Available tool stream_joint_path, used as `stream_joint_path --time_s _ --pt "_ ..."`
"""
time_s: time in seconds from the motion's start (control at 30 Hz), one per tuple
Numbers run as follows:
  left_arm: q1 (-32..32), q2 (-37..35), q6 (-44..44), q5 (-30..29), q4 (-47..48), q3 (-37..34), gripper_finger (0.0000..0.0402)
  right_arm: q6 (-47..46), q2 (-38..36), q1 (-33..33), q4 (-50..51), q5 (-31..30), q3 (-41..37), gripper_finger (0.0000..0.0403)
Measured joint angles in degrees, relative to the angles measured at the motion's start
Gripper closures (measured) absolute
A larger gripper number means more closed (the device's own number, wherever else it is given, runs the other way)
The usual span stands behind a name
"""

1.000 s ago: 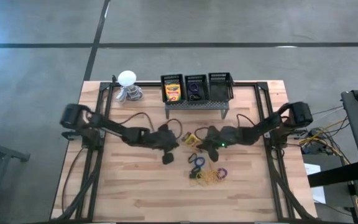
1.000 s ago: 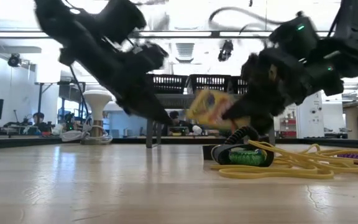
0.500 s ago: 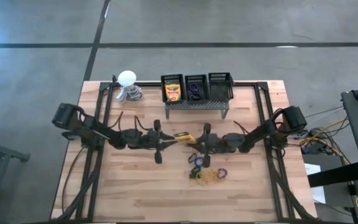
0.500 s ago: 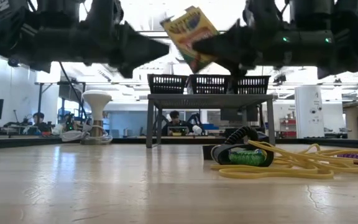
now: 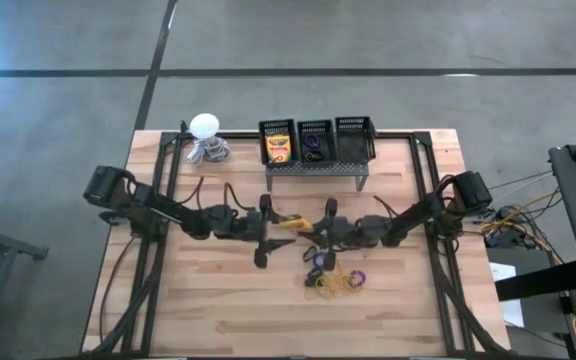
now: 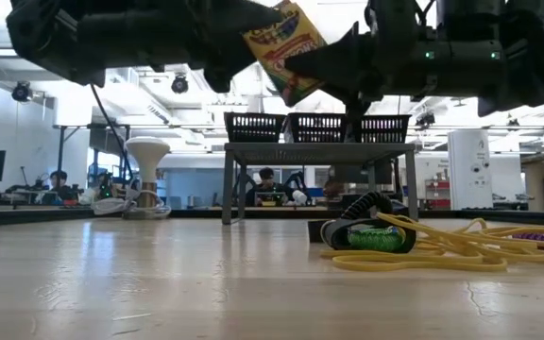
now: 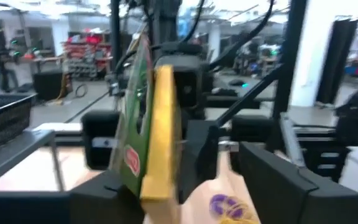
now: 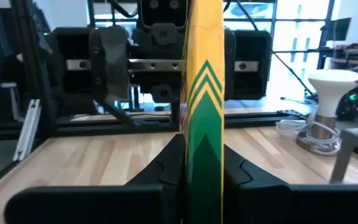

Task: Pick & Place Office Desk Supplies
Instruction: Put the yellow crayon box into the left black bin on the shelf

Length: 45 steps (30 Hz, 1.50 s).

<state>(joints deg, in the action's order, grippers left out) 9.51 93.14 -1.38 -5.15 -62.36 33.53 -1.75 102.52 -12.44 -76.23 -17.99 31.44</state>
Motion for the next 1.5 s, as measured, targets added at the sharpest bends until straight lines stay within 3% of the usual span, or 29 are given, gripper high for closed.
stream_joint_path --time_s 0.1,0.3,0.47,0.6,0.7,0.77,0.93,1.07,1.17,1.5 --pt "-0.08 0.0 -0.18 -2.19 3.1 1.26 0.0228 -0.03 -0.02 0.14 -0.16 -0.18 0.0 0.0365" --pt "-0.07 -0.28 -0.17 -3.03 14.04 4.85 0.0372 -1.01 -0.04 0.01 5.57 0.23 -0.1 0.0358" --pt "0.01 -4.0 -1.5 -4.99 35.19 11.86 0.0372 -4.24 -3.25 0.33 17.8 -0.18 -0.02 0.0312" --pt "-0.27 -9.2 0.28 -13.77 61.41 22.62 0.0369 -5.59 -8.7 0.56 34.36 -0.88 -0.06 0.0274" --pt "-3.16 -11.13 2.9 -19.0 75.1 29.78 0.0369 -5.37 -11.9 0.28 42.82 -0.36 -0.07 0.0256" --pt "-6.82 -11.93 5.16 -19.18 80.02 33.98 0.0369 -5.27 -12.47 0.3 44.6 -0.22 -0.16 0.025" --pt "-20.87 -12.17 9.0 -9.66 87.58 43.74 0.0368 -3.79 -11.71 0.32 42.67 -0.22 -0.2 0.0243" --pt "-33.47 -9.69 10.23 5.57 88.96 46.22 0.0368 -3.73 -11.54 0.34 42.59 -0.22 -0.29 0.0243" --pt "-39.06 -6.61 10.21 14.18 88.95 46.39 0.0368 -3.57 -11.56 0.34 42.61 -0.2 -0.28 0.0243" --pt "-41.33 1.59 8.84 15.5 92.95 49.53 0.0352 -3.58 -11.67 0.34 42.41 -0.18 -0.28 0.0257"
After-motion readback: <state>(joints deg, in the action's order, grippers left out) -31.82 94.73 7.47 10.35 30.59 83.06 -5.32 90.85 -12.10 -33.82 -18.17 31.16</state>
